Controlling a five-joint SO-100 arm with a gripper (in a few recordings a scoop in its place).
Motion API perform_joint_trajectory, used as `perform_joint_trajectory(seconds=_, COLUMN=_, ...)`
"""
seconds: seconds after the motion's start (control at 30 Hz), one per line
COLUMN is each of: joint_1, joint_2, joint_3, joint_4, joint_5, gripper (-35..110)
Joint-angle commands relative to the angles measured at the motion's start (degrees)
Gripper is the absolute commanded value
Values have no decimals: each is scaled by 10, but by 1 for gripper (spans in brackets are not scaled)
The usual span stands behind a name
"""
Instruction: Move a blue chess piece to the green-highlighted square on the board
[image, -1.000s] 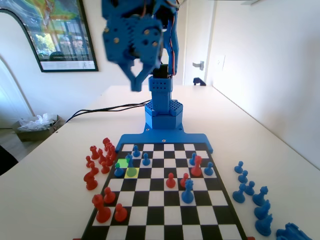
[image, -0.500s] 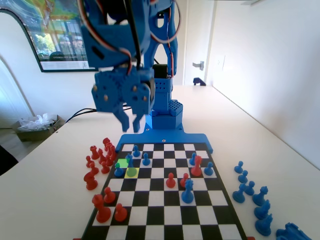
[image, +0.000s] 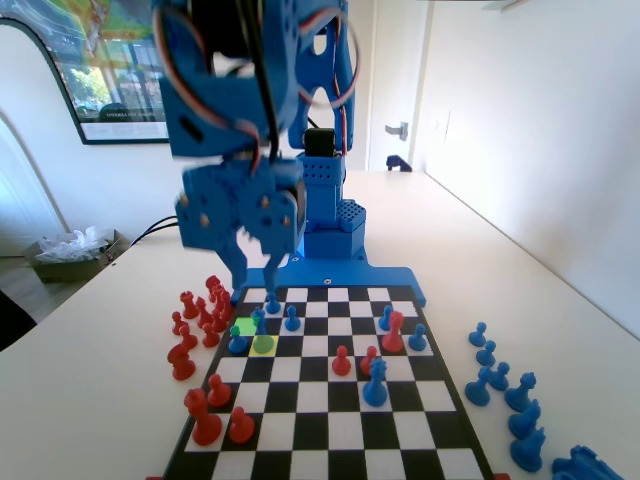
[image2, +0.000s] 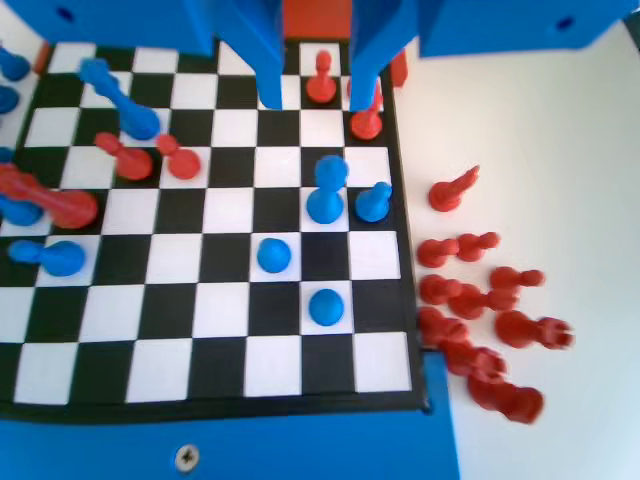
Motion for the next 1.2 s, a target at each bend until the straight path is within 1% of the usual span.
perform_joint_trajectory(seconds=0.0, joint_1=3, joint_2=14, joint_3=13, joint_4=-11, joint_5=-8, gripper=10)
perform_joint_trajectory(seconds=0.6, joint_1=30, joint_2=13, joint_3=68, joint_4=-64, joint_5=-35, gripper=10)
perform_joint_trajectory(seconds=1.17, joint_1=40, joint_2=-5, joint_3=62, joint_4=-95, joint_5=-40, gripper=11)
